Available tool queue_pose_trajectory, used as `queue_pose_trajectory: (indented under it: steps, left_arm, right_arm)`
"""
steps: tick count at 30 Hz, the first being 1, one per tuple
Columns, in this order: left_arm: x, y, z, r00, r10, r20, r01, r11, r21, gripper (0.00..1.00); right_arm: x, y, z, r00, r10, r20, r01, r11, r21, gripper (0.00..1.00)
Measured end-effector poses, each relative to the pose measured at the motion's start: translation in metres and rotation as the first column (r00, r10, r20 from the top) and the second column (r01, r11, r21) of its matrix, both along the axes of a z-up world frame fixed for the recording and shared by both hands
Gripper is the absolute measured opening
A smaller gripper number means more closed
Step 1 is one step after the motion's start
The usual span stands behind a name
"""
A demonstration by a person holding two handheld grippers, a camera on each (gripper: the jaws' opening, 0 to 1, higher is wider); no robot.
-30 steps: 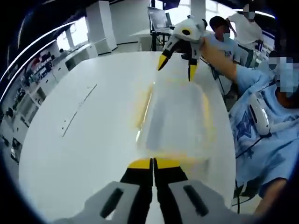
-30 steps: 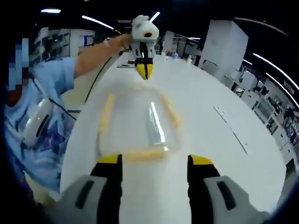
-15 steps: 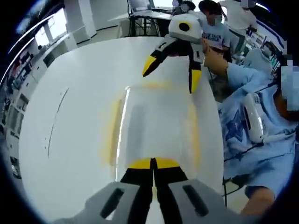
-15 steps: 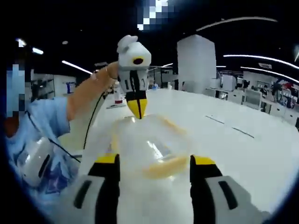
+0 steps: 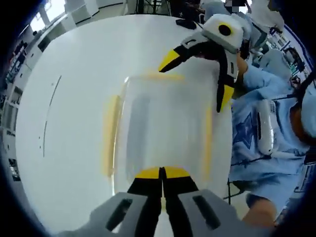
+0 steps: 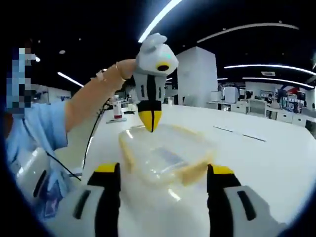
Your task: Snap each plastic latch of the storage box into its locked position after aligning the lid with the box until every specified latch is closed and the lid sits flush.
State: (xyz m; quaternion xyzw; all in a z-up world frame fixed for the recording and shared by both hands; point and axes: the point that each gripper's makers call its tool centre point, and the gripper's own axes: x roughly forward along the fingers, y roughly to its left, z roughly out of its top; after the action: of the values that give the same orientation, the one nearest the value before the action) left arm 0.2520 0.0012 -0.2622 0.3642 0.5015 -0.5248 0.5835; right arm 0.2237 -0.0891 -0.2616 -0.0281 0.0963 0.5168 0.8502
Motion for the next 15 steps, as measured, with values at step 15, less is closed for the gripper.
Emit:
queue_pose_trajectory:
  steps: [15]
  left_arm:
    - [0.0017, -0.0009, -0.0016, 0.999, 0.034, -0.023, -0.034, 0.999, 0.018, 0.00]
  right_arm:
    - [0.0065, 0.0101, -0.0069, 0.983, -0.164, 0.083, 0.167, 0.986, -0.030, 0.77]
